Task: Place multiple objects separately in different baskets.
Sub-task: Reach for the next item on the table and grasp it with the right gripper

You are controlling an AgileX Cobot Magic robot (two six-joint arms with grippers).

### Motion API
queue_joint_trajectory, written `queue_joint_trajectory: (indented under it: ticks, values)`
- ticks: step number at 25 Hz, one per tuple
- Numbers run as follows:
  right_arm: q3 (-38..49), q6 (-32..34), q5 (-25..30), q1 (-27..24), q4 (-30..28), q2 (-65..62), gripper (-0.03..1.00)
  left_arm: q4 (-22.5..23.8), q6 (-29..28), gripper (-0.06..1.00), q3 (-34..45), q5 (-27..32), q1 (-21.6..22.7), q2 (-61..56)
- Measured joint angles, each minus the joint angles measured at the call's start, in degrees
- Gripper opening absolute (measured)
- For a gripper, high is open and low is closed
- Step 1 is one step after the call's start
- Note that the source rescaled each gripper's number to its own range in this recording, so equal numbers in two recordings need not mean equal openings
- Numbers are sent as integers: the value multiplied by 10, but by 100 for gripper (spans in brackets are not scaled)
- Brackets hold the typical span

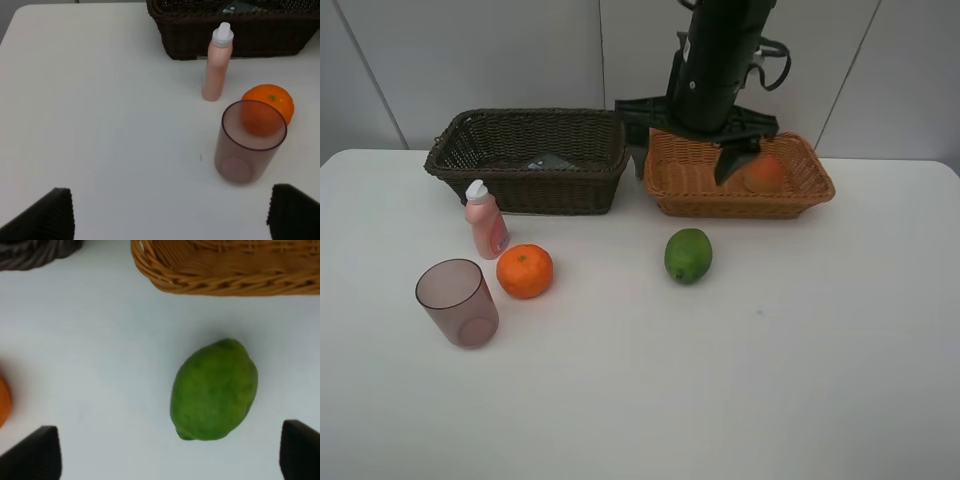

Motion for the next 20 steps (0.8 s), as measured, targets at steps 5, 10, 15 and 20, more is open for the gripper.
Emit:
queue_joint_trajectory:
  ticks: [5,10,15,20]
  values:
    - [34,7,-8,-3,1,2,99,0,0,100,0,0,0,0]
    - [39,8,-10,-7,0,32,98,0,0,100,0,0,0,0]
    - [39,8,-12,-7,-1,63,96,0,0,100,0,0,0,0]
    - [41,8,-27,-8,-2,83,96,0,0,100,0,0,0,0]
